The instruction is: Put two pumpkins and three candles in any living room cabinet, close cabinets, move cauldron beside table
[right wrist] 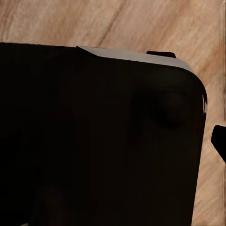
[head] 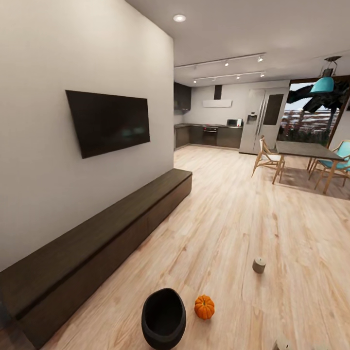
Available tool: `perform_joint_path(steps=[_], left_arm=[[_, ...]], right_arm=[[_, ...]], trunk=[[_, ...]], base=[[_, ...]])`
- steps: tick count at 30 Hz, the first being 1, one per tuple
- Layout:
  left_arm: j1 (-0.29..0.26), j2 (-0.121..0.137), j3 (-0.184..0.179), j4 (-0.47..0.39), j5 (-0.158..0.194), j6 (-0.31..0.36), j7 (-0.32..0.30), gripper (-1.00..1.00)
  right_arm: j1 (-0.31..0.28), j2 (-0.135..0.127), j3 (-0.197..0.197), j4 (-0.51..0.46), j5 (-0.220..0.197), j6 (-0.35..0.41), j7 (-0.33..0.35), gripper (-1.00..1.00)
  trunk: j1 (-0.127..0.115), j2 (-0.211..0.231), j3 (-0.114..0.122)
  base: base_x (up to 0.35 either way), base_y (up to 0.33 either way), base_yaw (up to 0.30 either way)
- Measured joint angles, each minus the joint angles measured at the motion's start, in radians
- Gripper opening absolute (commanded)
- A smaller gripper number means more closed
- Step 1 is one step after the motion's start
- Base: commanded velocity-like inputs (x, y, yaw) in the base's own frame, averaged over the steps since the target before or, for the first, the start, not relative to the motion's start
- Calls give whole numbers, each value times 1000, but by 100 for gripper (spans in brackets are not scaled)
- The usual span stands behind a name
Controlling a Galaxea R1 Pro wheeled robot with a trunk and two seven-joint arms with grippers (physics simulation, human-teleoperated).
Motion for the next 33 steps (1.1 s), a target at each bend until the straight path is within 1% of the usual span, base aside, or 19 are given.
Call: perform_joint_path(steps=[5, 9, 14, 19, 23, 27, 30, 33], left_arm=[[0, 0, 0, 0, 0, -13, 0, 100], [0, -1, 1, 0, 0, -14, 0, 100], [0, -1, 1, 0, 0, -15, 0, 100], [0, -1, 1, 0, 0, -16, 0, 100], [0, 0, 0, 0, 0, -18, 0, 100], [0, 0, 3, 0, 4, -54, 1, 100], [0, 0, 3, 0, 7, -65, 0, 100], [0, 0, 3, 0, 9, -71, -3, 100]], right_arm=[[0, 0, -3, 0, -3, 0, 0, 100], [0, -1, -3, 0, -4, 0, 0, 100], [0, -1, -5, 0, -6, -1, 0, 100], [0, -1, -5, 0, -9, -1, 0, 100], [0, 0, -5, 0, -21, -1, 0, 100], [0, -1, -4, 0, -24, -1, 0, 100], [0, -1, -4, 0, -24, -1, 0, 100], [0, 0, -2, 0, -24, -1, 0, 100]], trunk=[[0, 0, 0], [0, 0, 0], [0, 0, 0], [0, 0, 0], [0, 0, 0], [0, 0, 0], [0, 0, 0], [-11, 21, 9]], base=[[213, -141, 0], [46, -58, 0], [5, -164, 0], [110, 17, 0], [158, 37, 0], [27, 5, 0], [7, 1, 0], [2, 0, 0]])
